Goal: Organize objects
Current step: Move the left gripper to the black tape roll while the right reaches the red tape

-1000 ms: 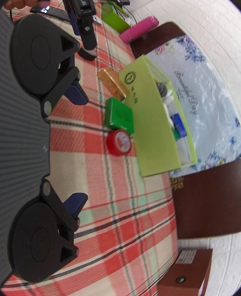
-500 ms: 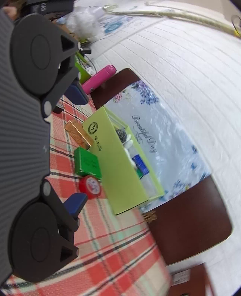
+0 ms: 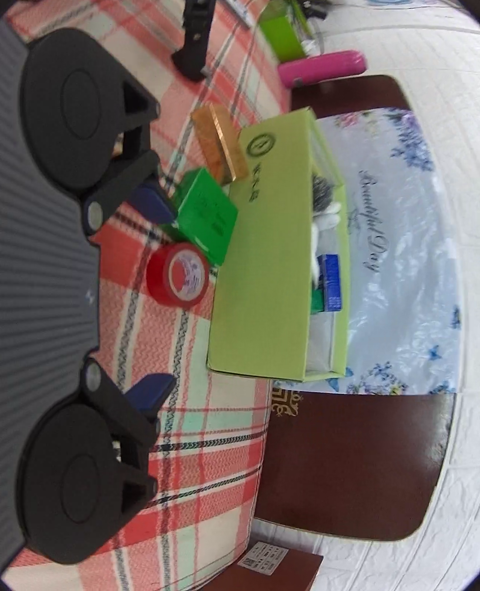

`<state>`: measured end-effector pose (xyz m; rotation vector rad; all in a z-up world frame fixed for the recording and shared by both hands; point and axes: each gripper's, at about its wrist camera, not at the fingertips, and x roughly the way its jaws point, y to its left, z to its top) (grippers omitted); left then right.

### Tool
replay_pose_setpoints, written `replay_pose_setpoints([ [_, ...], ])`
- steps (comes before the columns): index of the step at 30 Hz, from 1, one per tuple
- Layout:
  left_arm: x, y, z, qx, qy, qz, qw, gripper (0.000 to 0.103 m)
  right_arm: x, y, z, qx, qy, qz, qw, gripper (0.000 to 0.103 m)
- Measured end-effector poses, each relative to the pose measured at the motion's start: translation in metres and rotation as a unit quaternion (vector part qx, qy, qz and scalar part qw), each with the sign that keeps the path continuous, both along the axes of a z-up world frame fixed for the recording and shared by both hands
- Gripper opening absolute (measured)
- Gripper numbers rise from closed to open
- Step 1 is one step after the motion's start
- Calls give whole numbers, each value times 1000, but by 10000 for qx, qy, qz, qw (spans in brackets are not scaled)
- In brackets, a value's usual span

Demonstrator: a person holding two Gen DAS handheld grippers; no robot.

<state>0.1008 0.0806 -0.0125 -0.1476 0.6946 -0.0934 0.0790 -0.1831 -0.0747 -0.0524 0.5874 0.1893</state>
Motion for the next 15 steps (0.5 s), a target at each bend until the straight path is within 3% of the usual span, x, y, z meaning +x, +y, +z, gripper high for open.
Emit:
replay_pose_setpoints([
  [2,6,0,-2,-19,29,-42,10000,84,11,2,-5,-90,92,96,9999,69],
  [4,12,1,-4,-110,85,-105,9998,76,19,6,-8,-120,132,223,9996,66],
  [6,18,2,-8,-233,214,-176,9993,60,24,10,-9,-123,118,297,9994,60],
  [7,19,1,-9,-229,211,-179,9994,57,26,12,-9,-160,102,316,9993,59],
  [9,19,-1,-9,-87,182,-235,9995,35,30,14,-11,-139,173,404,9989,46],
  [15,7,-10,-8,-267,256,-595,9975,33,7,14,-8,-92,127,355,9992,45],
])
